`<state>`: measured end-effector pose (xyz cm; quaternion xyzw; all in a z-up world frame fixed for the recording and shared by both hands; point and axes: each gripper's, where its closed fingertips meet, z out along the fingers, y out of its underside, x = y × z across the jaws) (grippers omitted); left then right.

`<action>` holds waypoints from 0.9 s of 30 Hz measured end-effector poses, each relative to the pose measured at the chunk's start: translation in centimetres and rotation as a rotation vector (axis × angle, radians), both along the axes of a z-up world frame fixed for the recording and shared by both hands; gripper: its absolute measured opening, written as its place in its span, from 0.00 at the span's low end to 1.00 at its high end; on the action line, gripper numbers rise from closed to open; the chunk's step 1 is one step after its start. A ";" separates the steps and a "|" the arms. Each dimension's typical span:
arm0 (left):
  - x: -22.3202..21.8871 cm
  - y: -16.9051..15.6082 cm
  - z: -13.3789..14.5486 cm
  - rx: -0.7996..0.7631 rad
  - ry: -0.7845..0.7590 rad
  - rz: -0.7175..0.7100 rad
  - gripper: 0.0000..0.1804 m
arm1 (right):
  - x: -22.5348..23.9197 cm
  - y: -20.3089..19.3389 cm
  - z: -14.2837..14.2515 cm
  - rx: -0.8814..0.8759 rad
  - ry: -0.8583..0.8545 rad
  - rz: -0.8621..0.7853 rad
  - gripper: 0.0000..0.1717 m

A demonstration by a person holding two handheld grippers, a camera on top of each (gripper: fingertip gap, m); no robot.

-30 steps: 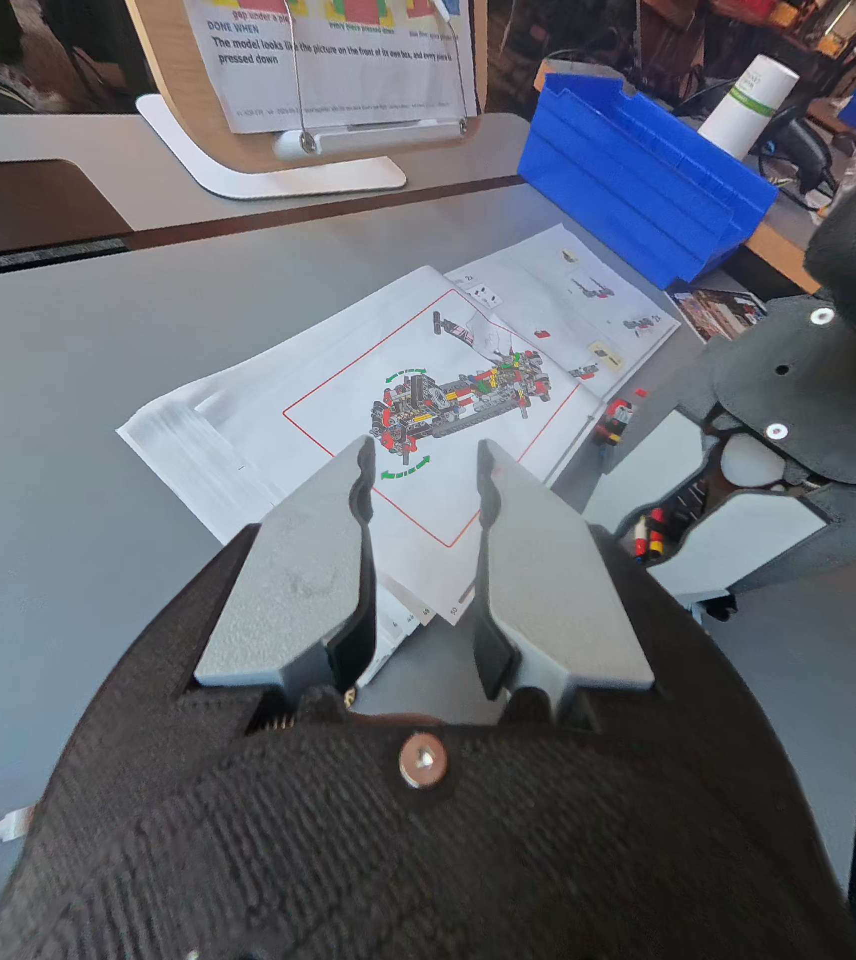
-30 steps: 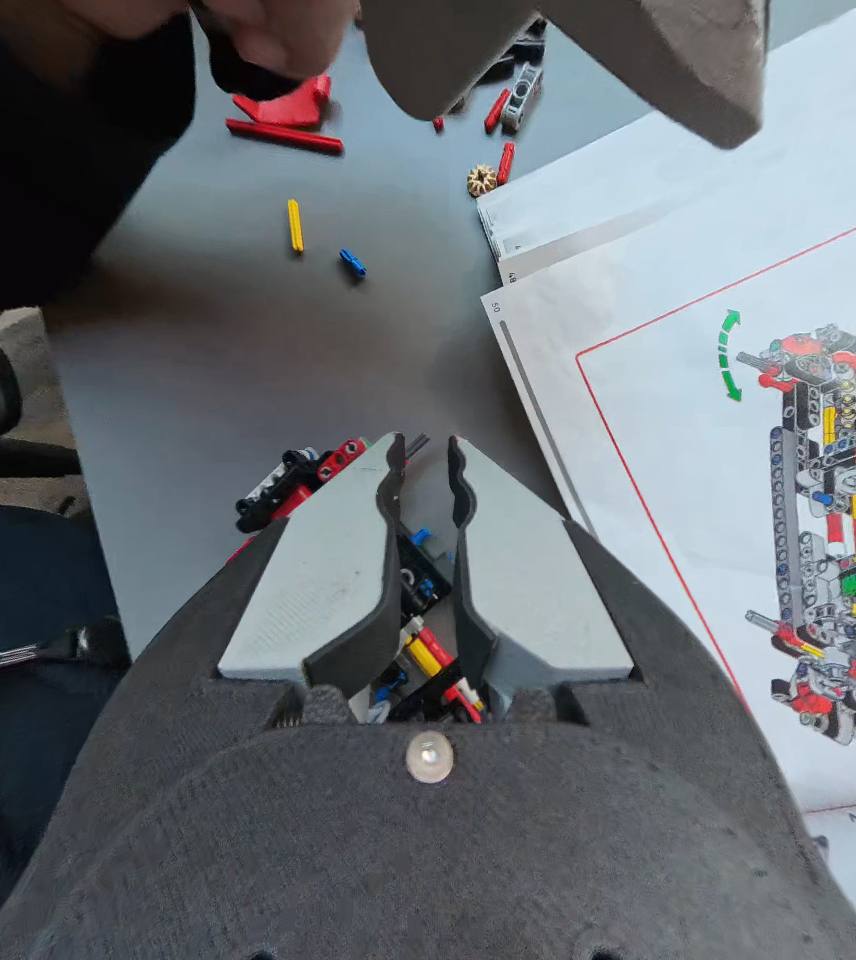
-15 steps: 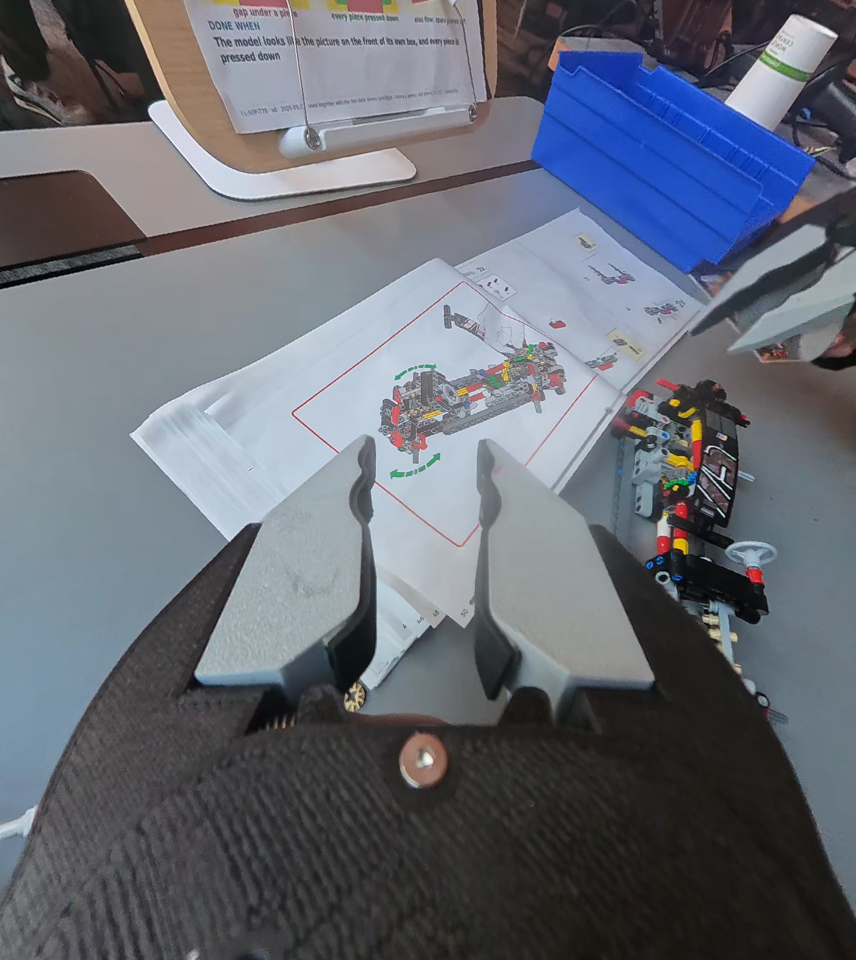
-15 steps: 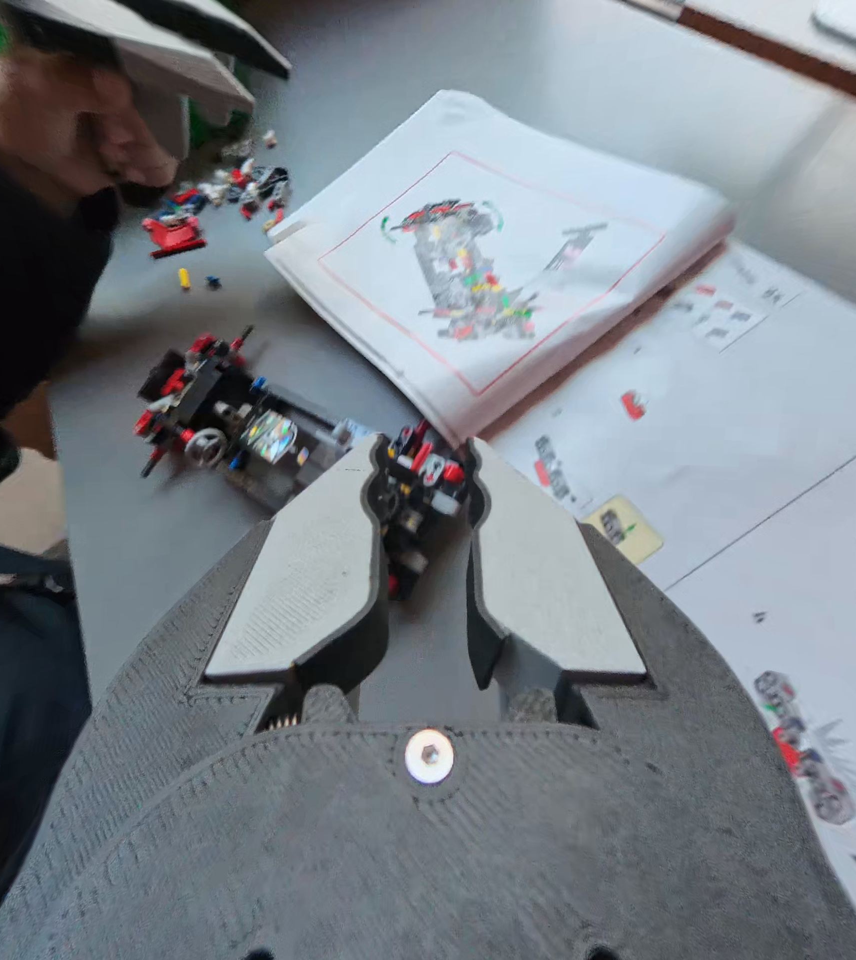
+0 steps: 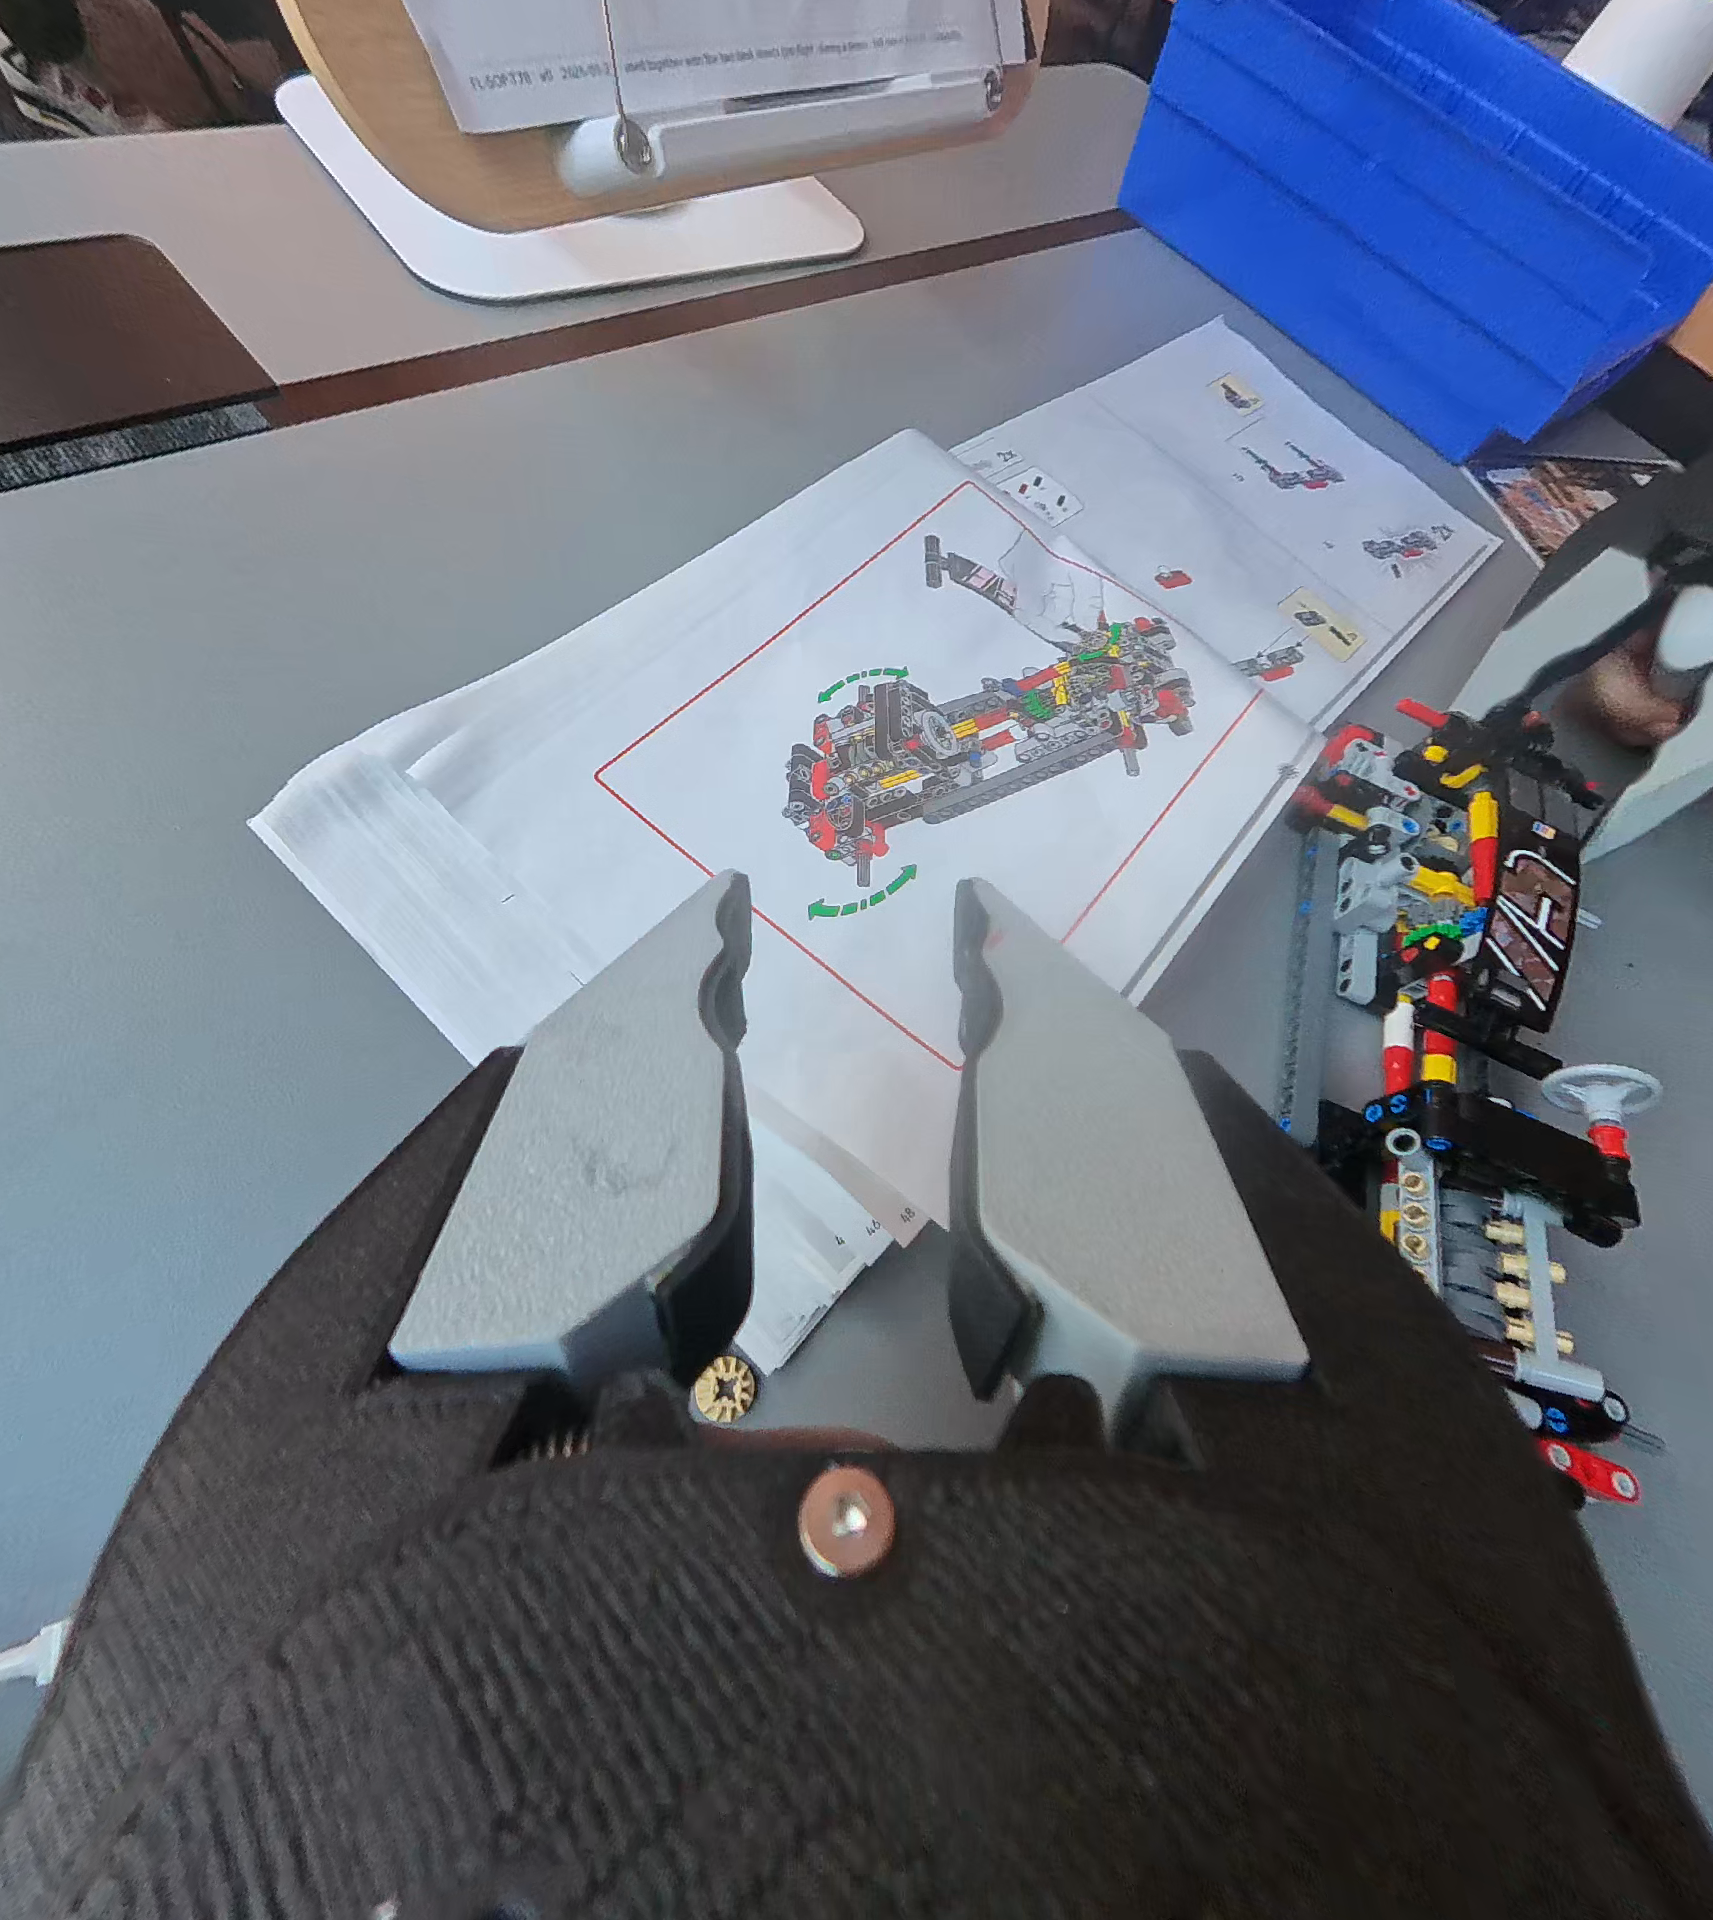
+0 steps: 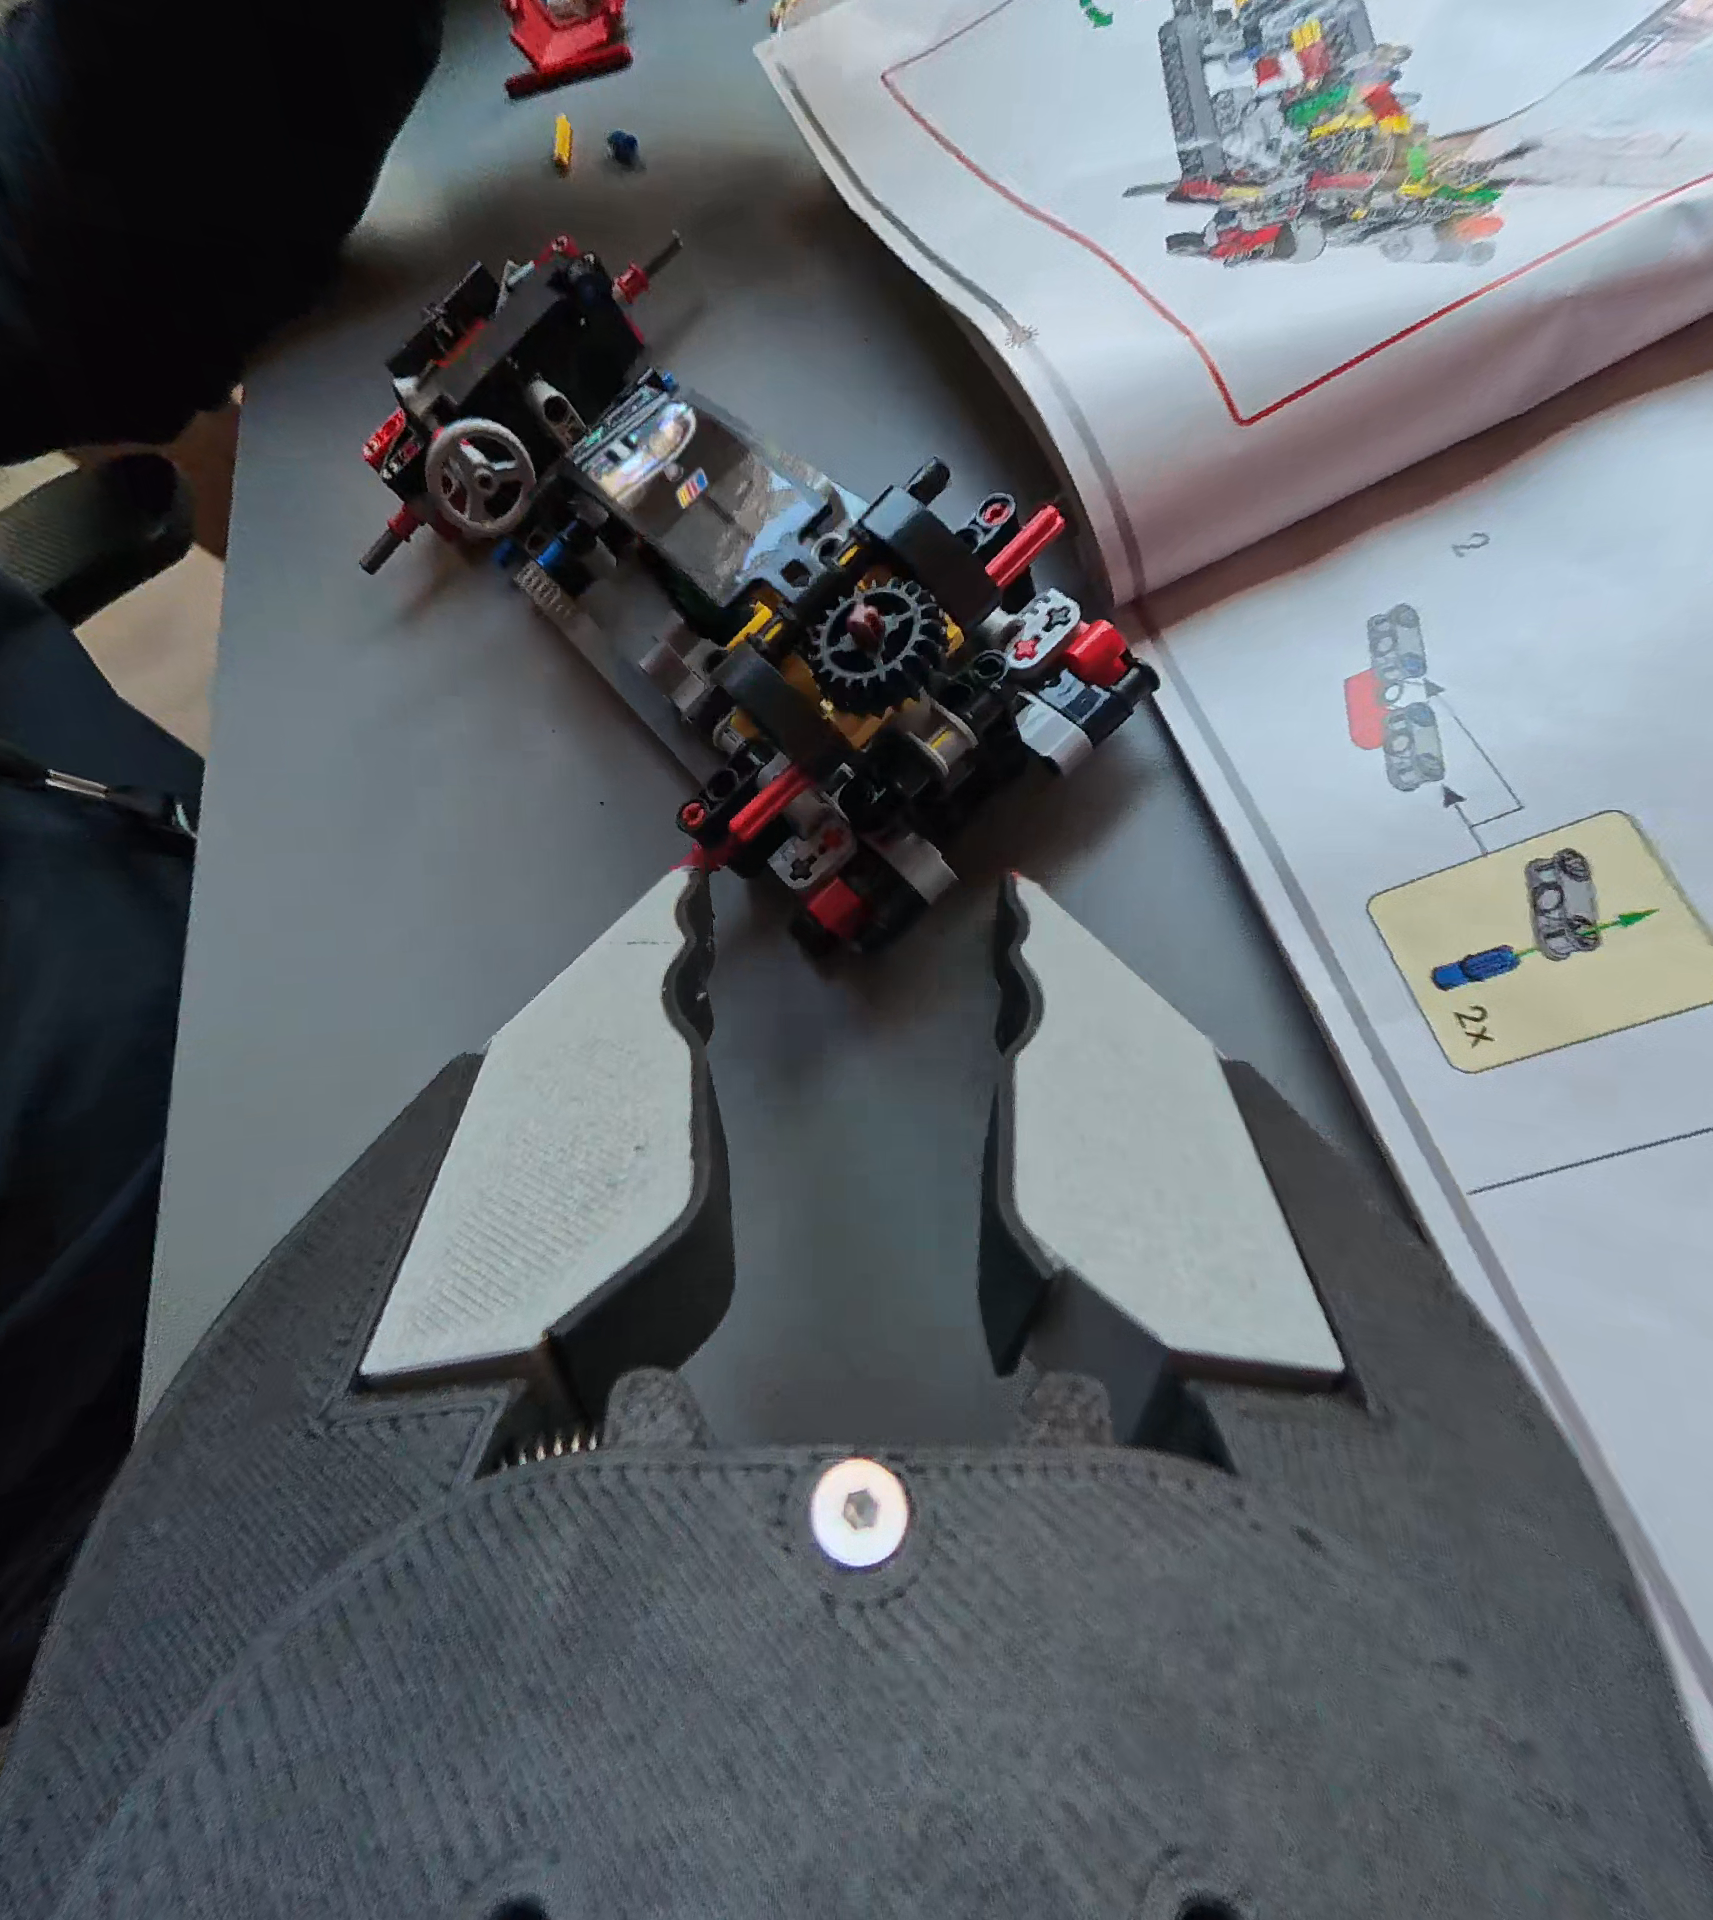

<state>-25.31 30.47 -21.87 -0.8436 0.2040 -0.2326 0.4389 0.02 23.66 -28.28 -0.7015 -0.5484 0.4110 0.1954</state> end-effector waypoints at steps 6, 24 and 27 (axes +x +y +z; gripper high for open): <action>-0.2 0.2 -0.4 -0.015 -0.007 0.003 0.20 | 0.0 -1.6 0.1 -0.056 0.012 0.077 0.29; -0.4 0.3 -0.9 -0.030 -0.005 0.005 0.20 | 1.1 -2.3 2.6 -0.101 0.171 0.103 0.23; -0.4 0.3 -1.0 -0.029 0.001 0.006 0.20 | 1.1 -1.0 3.1 -0.040 0.205 0.045 0.23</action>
